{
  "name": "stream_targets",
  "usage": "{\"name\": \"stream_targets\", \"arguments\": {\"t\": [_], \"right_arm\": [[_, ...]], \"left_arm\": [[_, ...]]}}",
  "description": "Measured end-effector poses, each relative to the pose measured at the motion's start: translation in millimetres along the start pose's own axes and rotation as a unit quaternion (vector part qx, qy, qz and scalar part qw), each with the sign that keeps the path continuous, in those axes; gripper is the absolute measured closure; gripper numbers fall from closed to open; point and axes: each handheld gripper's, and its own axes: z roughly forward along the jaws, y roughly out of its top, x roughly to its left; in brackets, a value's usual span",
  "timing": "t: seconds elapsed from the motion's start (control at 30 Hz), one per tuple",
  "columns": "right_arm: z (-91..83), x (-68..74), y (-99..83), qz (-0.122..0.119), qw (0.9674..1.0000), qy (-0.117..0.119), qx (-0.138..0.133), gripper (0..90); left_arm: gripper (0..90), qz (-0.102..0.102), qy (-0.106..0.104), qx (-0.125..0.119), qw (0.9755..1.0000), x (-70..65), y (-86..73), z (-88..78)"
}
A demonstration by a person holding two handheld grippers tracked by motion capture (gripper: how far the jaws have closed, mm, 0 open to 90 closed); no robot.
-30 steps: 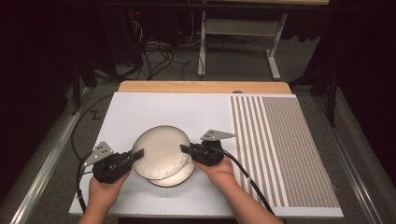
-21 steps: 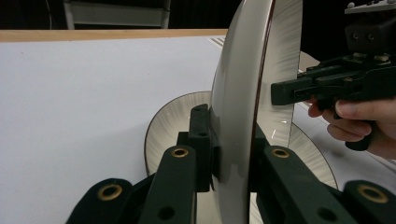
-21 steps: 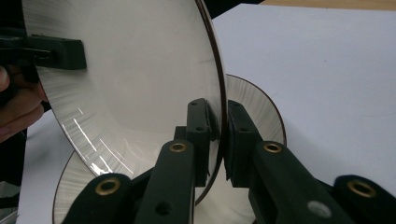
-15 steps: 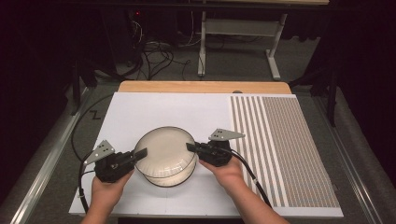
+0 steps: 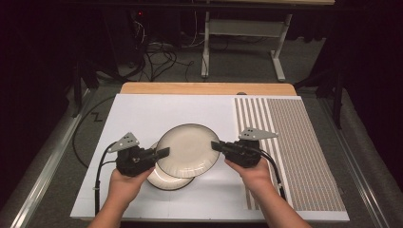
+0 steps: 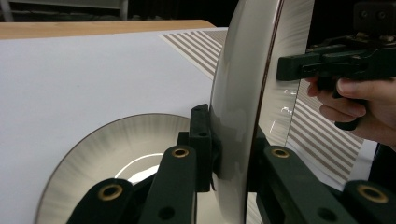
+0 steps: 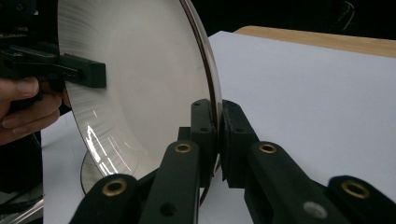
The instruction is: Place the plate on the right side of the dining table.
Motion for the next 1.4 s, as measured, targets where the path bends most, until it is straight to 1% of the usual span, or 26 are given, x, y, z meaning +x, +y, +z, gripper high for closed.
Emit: {"name": "stream_targets", "arguments": {"t": [0.03, 0.13, 0.2, 0.23, 0.27, 0.3, 0.33, 0.37, 0.4, 0.43, 0.47, 0.57, 0.63, 0.77, 0.8, 0.83, 0.97, 1.0, 1.03, 1.07, 1.1, 1.2, 1.23, 1.27, 1.3, 1.4], "right_arm": [[-3.9, -2.0, 0.0, 0.002, 1.0000, -0.002, 0.001, 87.1], [-11.5, -5.9, -0.4, 0.005, 0.9999, -0.011, 0.005, 87.1], [-21.8, -12.1, -1.3, 0.014, 0.9996, -0.022, 0.014, 87.1], [-25.1, -14.5, -1.7, 0.016, 0.9994, -0.024, 0.016, 87.1], [-25.1, -14.5, -1.7, 0.016, 0.9994, -0.024, 0.016, 87.1], [-32.3, -19.7, -2.6, 0.022, 0.9991, -0.030, 0.021, 87.1], [-32.3, -19.7, -2.6, 0.022, 0.9991, -0.030, 0.021, 87.1], [-37.9, -23.4, -3.3, 0.028, 0.9988, -0.033, 0.024, 87.1], [-37.9, -23.4, -3.3, 0.028, 0.9988, -0.033, 0.024, 87.1], [-44.0, -27.3, -4.5, 0.030, 0.9986, -0.036, 0.026, 87.1], [-47.0, -29.0, -5.3, 0.032, 0.9984, -0.037, 0.027, 87.1], [-53.1, -32.4, -6.6, 0.035, 0.9982, -0.041, 0.028, 87.1], [-62.6, -38.0, -8.9, 0.039, 0.9978, -0.045, 0.031, 87.1], [-72.5, -42.8, -10.9, 0.043, 0.9972, -0.051, 0.035, 87.1], [-80.7, -45.8, -12.0, 0.044, 0.9969, -0.055, 0.035, 87.1], [-80.7, -45.8, -12.0, 0.044, 0.9969, -0.055, 0.035, 87.1], [-98.1, -52.0, -14.0, 0.050, 0.9960, -0.067, 0.033, 87.1], [-98.1, -52.0, -14.0, 0.050, 0.9960, -0.067, 0.033, 87.1], [-105.5, -54.4, -14.8, 0.053, 0.9955, -0.072, 0.032, 87.1], [-105.5, -54.4, -14.8, 0.053, 0.9955, -0.072, 0.032, 87.1], [-112.8, -56.8, -15.8, 0.053, 0.9951, -0.076, 0.032, 87.1], [-119.7, -59.3, -17.0, 0.056, 0.9947, -0.081, 0.033, 87.1], [-126.4, -62.7, -18.7, 0.057, 0.9943, -0.085, 0.031, 87.1], [-126.4, -62.7, -18.7, 0.057, 0.9943, -0.085, 0.031, 87.1], [-133.2, -65.8, -20.9, 0.062, 0.9935, -0.091, 0.030, 87.1], [-138.5, -68.6, -23.1, 0.065, 0.9929, -0.096, 0.030, 87.1]], "left_arm": [[81.0, -0.006, -0.010, 0.005, 0.9999, -1.3, 1.6, 8.8], [81.0, -0.014, -0.020, 0.011, 0.9996, -2.7, 2.4, 18.0], [80.9, -0.026, -0.029, 0.018, 0.9991, -3.9, 3.2, 27.2], [80.9, -0.033, -0.036, 0.021, 0.9986, -5.7, 4.2, 35.8], [80.9, -0.033, -0.036, 0.021, 0.9986, -5.7, 4.2, 35.8], [80.9, -0.037, -0.041, 0.024, 0.9982, -6.9, 4.9, 40.9], [80.9, -0.040, -0.043, 0.025, 0.9980, -7.7, 5.2, 43.8], [80.9, -0.041, -0.046, 0.026, 0.9977, -9.2, 5.6, 47.4], [80.9, -0.041, -0.048, 0.027, 0.9976, -11.3, 6.0, 51.7], [81.0, -0.043, -0.053, 0.030, 0.9972, -13.9, 6.7, 57.3], [81.0, -0.043, -0.053, 0.030, 0.9972, -13.9, 6.7, 57.3], [81.0, -0.045, -0.057, 0.033, 0.9968, -19.4, 8.1, 66.8], [81.0, -0.046, -0.062, 0.039, 0.9963, -25.3, 9.5, 76.7], [80.9, -0.045, -0.068, 0.045, 0.9957, -31.3, 11.2, 86.5], [80.9, -0.046, -0.070, 0.046, 0.9954, -34.0, 12.3, 90.4], [80.9, -0.046, -0.072, 0.047, 0.9952, -35.5, 13.0, 92.7], [80.6, -0.047, -0.077, 0.052, 0.9946, -44.9, 17.8, 105.2], [80.6, -0.046, -0.078, 0.054, 0.9944, -48.0, 19.4, 108.9], [80.6, -0.046, -0.081, 0.057, 0.9940, -51.7, 21.4, 114.4], [80.5, -0.046, -0.081, 0.057, 0.9940, -51.7, 21.4, 114.4], [80.5, -0.044, -0.083, 0.058, 0.9939, -54.0, 22.5, 117.5], [80.4, -0.040, -0.087, 0.064, 0.9934, -61.4, 26.0, 127.9], [80.3, -0.039, -0.088, 0.066, 0.9932, -62.9, 26.7, 130.3], [80.3, -0.039, -0.088, 0.068, 0.9930, -64.7, 27.6, 133.6], [80.1, -0.038, -0.090, 0.070, 0.9928, -66.7, 28.6, 137.8], [79.9, -0.040, -0.094, 0.075, 0.9919, -70.2, 30.0, 147.4]]}}
